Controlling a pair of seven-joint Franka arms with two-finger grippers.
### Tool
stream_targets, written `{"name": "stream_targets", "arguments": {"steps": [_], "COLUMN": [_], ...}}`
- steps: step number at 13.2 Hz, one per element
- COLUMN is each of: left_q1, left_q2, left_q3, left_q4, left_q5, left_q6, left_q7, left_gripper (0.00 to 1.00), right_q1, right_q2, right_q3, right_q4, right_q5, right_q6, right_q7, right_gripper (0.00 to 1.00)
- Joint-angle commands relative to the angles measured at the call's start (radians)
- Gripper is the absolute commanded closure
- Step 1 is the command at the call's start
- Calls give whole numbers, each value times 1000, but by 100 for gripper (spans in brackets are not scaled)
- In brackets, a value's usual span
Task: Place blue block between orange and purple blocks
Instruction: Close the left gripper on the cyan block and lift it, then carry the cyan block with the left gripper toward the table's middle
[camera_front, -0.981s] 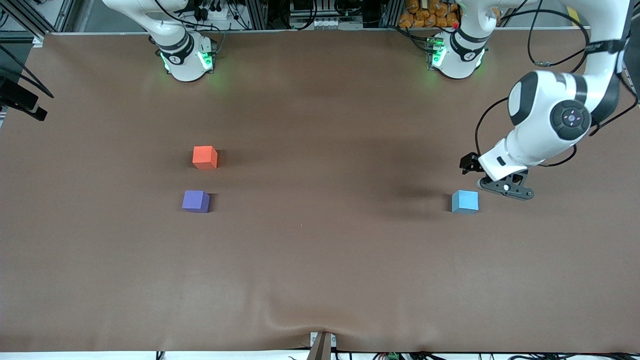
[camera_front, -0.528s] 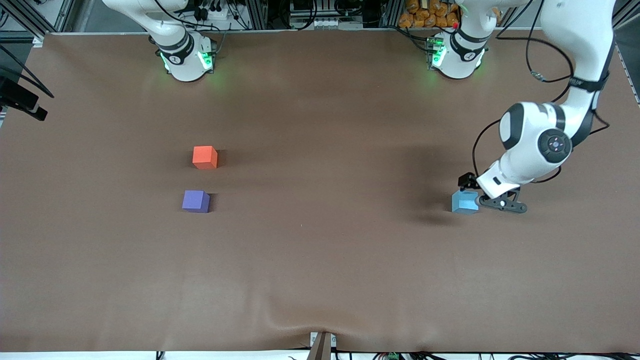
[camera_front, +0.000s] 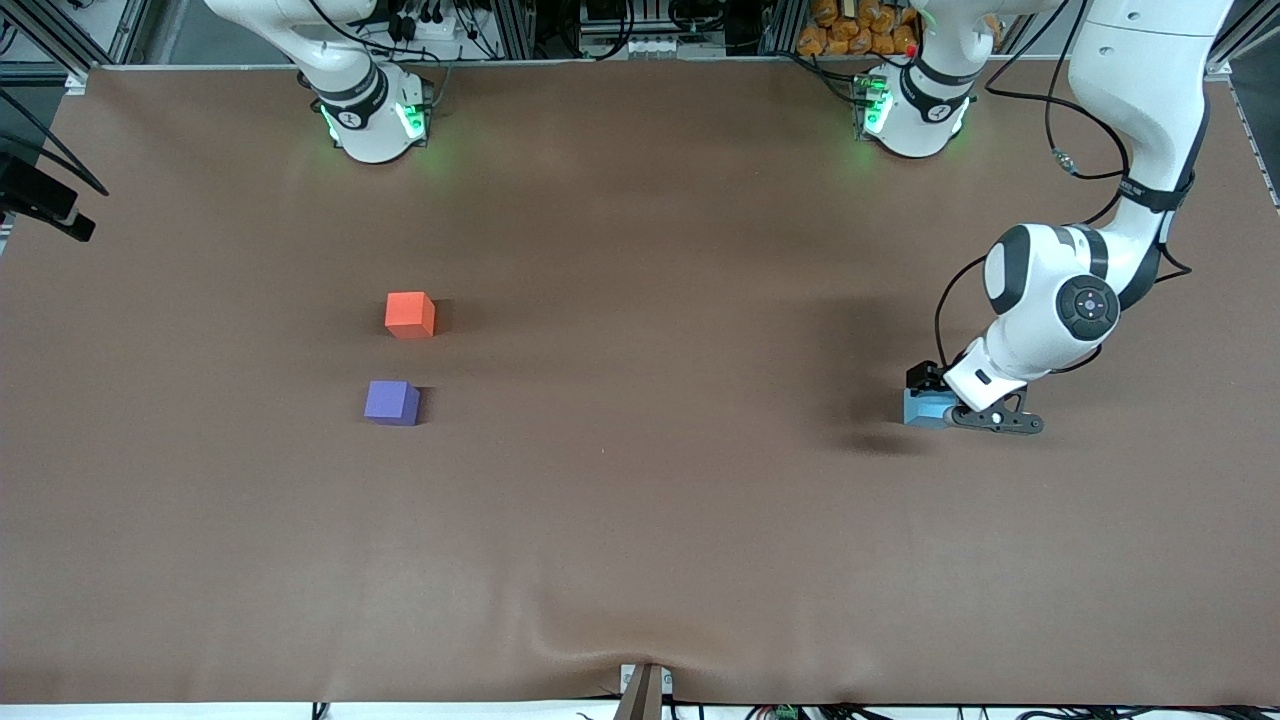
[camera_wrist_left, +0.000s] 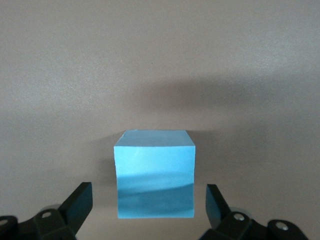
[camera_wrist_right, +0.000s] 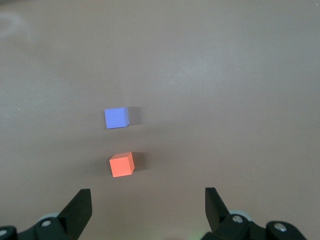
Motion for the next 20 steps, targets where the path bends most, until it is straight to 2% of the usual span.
{"name": "stream_targets", "arguments": {"steps": [1,3,7,8,9,11,12,16,20], "left_q1": [8,8,0,-1,-1,-6,-13,-27,-64], "left_q2": [20,33,57,63,63,62,59,36,42], "left_q3": [-5,-5,-5,-5,-5,-7,-8,-91,-215], "left_q4": [6,11,34,38,42,43,45,100,230], "left_q5": [1,2,1,2,2,2,2,2,2], "left_q6": [21,29,31,31,31,31,31,5,-89], "left_q7": [-18,-19,-21,-24,-24,-22,-22,-36,-168], "left_gripper": [0,1,19,26,43,91,100,100,100], "right_q1": [-19,-19,-19,-19,-19,-19,-19,-19,-19], "right_q2": [-2,-2,-2,-2,-2,-2,-2,-2,-2], "right_q3": [12,12,12,12,12,12,12,12,12], "right_q4": [5,5,5,5,5,5,5,5,5], "right_q5": [15,15,15,15,15,15,15,15,15], "right_q6": [-10,-10,-10,-9,-10,-10,-10,-10,-10], "right_q7": [-11,-11,-11,-11,-11,-11,-11,-11,-10], "right_gripper": [0,0,0,0,0,0,0,0,0]}}
